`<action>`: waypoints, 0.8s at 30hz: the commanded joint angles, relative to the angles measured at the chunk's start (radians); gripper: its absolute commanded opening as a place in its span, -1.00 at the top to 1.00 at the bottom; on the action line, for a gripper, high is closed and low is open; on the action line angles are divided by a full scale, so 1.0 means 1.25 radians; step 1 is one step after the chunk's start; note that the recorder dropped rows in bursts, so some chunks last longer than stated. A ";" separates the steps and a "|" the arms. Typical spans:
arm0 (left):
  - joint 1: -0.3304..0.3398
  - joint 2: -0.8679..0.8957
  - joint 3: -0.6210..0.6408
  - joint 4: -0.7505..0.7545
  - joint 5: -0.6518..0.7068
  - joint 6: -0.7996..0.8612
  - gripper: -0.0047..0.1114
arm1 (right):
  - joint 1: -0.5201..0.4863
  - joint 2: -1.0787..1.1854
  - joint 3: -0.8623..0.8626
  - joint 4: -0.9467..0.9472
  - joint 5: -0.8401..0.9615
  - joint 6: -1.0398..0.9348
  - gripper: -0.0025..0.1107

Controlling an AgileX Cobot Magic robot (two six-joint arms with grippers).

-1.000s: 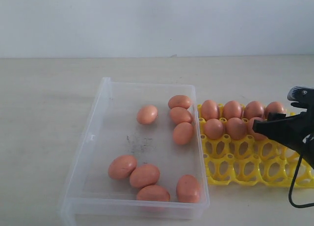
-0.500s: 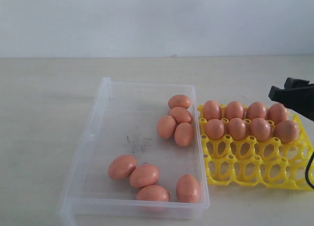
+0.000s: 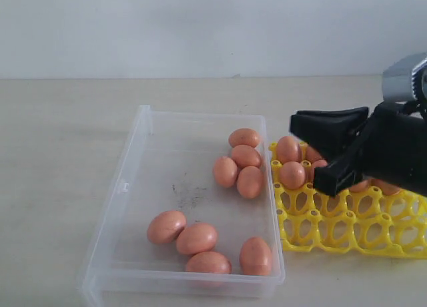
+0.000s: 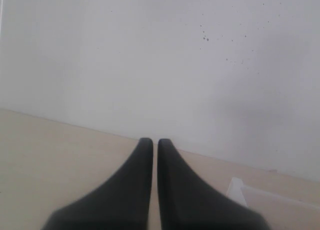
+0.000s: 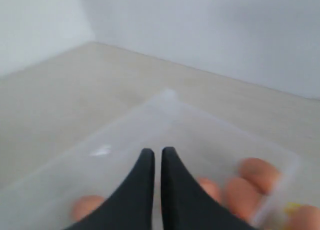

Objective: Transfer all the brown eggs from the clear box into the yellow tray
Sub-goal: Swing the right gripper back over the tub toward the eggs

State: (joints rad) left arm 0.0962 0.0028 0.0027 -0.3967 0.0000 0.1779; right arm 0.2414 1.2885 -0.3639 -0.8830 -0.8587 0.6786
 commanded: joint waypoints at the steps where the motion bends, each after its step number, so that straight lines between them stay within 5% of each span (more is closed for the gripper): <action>1: -0.004 -0.002 -0.002 -0.003 0.000 0.006 0.85 | 0.025 -0.009 0.001 -0.226 -0.221 0.156 0.96; 7: -0.004 -0.002 -0.002 -0.003 0.000 0.006 0.85 | 0.248 -0.009 0.001 -0.174 -0.121 0.138 0.96; 14: -0.004 -0.002 -0.002 -0.003 0.000 0.006 0.85 | 0.577 -0.009 -0.041 0.114 0.369 -0.138 0.96; 15: -0.004 -0.002 -0.002 -0.003 0.000 0.006 0.85 | 0.649 -0.009 -0.077 0.211 0.525 -0.261 0.96; 20: -0.004 -0.002 -0.002 -0.003 0.000 0.006 0.85 | 0.743 -0.009 -0.187 0.263 0.774 -0.390 0.96; 24: -0.004 -0.002 -0.002 -0.003 0.000 0.006 0.85 | 0.755 -0.007 -0.279 0.130 0.879 -0.403 0.96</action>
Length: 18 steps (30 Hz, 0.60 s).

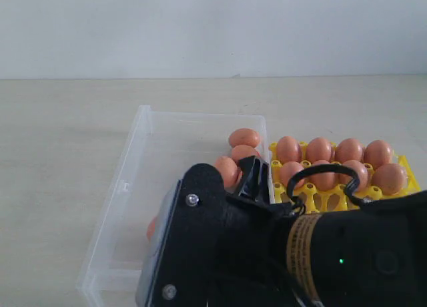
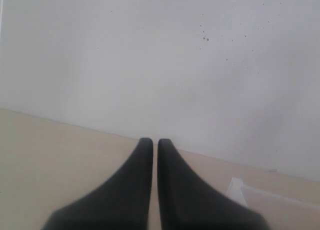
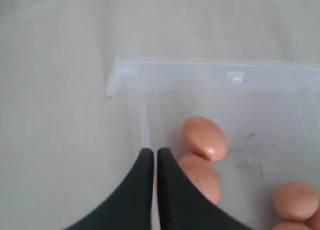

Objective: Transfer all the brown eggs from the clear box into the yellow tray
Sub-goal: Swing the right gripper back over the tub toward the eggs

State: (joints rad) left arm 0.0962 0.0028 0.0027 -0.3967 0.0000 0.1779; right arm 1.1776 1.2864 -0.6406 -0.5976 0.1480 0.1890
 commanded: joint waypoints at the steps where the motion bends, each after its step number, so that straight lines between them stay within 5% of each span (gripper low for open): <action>1: -0.004 -0.002 -0.002 -0.003 0.000 0.006 0.85 | 0.006 -0.006 -0.078 -0.139 0.102 -0.004 0.96; 5: -0.004 -0.002 -0.002 -0.003 0.000 0.006 0.85 | 0.006 -0.006 -0.115 -0.270 0.172 0.102 0.96; 18: -0.004 -0.002 -0.002 -0.003 0.000 0.006 0.85 | 0.006 -0.006 -0.115 -0.283 0.054 0.110 0.96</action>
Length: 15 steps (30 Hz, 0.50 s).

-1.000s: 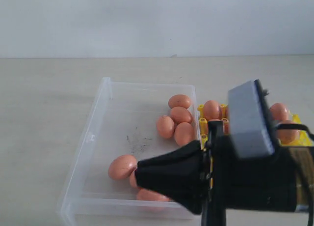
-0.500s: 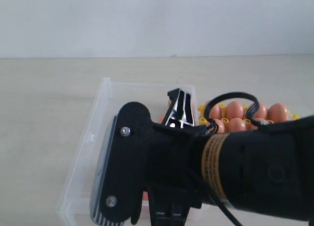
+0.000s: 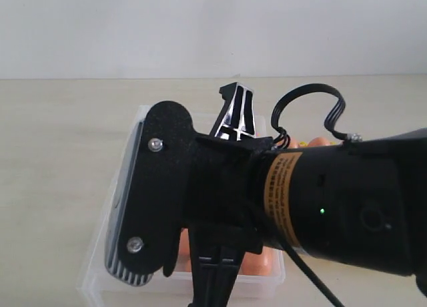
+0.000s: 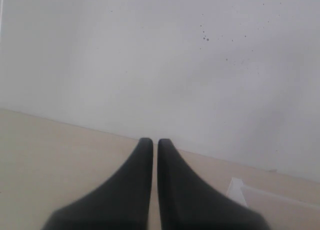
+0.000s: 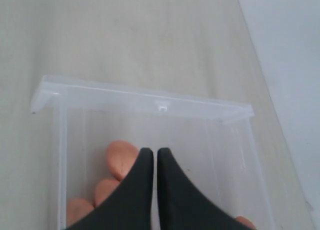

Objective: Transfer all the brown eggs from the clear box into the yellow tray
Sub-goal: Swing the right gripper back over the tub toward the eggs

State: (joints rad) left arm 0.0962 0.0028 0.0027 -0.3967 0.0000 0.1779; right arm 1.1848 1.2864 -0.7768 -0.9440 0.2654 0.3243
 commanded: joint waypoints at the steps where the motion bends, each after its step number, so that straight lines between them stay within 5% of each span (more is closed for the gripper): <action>1: -0.004 -0.002 -0.002 -0.003 0.000 0.006 0.85 | 0.000 -0.006 -0.006 -0.006 -0.047 0.002 0.96; 15: -0.004 -0.002 -0.002 -0.003 0.000 0.006 0.85 | 0.000 -0.006 -0.006 -0.005 -0.130 0.043 0.96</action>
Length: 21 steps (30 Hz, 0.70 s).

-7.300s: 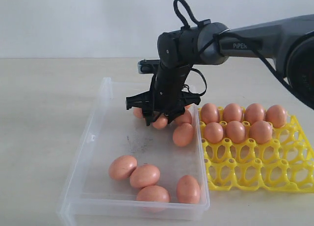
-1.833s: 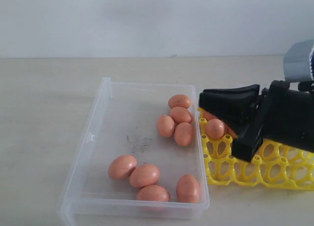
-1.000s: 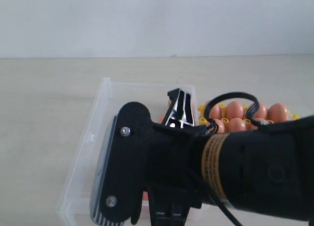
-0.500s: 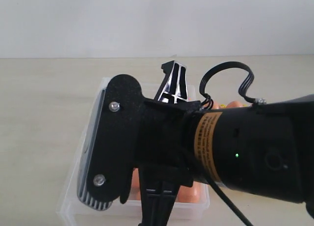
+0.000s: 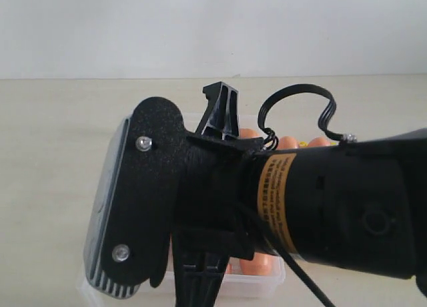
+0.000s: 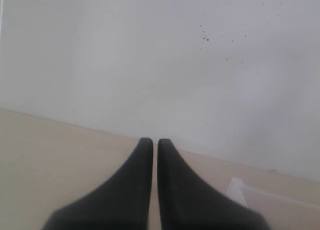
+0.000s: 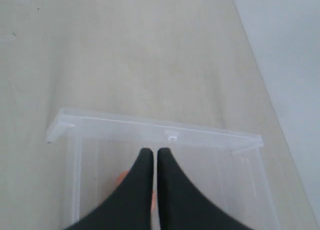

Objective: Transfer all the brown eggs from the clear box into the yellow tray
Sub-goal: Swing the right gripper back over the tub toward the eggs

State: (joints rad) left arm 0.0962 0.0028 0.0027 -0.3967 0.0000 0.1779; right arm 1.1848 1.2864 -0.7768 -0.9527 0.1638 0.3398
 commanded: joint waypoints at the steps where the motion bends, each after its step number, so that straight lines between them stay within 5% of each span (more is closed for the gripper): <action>1: -0.004 -0.002 -0.002 -0.003 0.000 0.006 0.85 | 0.000 -0.006 -0.006 0.002 -0.060 0.035 0.96; 21: -0.004 -0.002 -0.002 -0.003 0.000 0.006 0.85 | 0.000 -0.006 -0.006 0.004 -0.126 0.044 0.96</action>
State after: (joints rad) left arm 0.0962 0.0028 0.0027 -0.3967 0.0000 0.1779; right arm 1.1848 1.2878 -0.7768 -0.9513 0.0120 0.3782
